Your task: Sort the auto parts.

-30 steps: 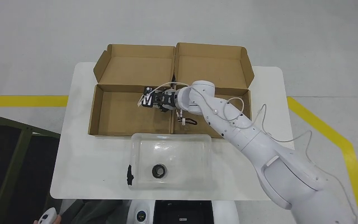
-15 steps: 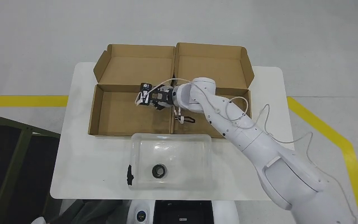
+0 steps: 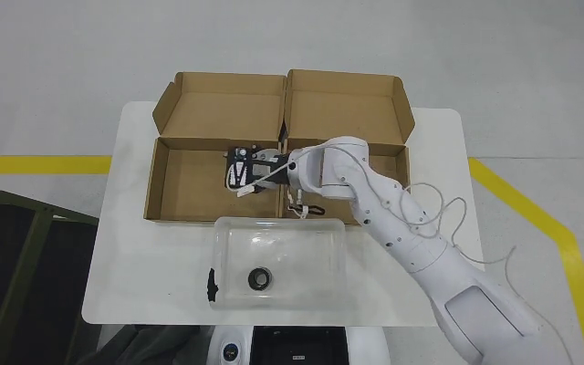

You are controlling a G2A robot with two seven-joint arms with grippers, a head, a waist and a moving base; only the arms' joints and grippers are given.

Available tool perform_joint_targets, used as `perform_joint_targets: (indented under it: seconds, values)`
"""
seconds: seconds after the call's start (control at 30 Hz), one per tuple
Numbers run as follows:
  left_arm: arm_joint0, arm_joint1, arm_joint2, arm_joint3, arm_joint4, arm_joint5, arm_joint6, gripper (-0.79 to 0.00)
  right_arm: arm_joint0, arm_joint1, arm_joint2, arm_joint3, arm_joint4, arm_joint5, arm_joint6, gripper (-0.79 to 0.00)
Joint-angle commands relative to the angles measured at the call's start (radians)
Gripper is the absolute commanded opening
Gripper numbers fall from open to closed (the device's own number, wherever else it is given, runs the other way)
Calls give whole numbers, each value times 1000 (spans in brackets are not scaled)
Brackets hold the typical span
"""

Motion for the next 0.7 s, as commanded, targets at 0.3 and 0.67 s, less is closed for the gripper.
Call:
perform_joint_targets:
  seconds: [0.3,0.67]
  values:
    - [0,0,0,0,0,0,0,0,-202,57,92,-301,46,-98,101,-474]
    - [0,0,0,0,0,0,0,0,-393,109,144,-459,45,-198,185,-465]
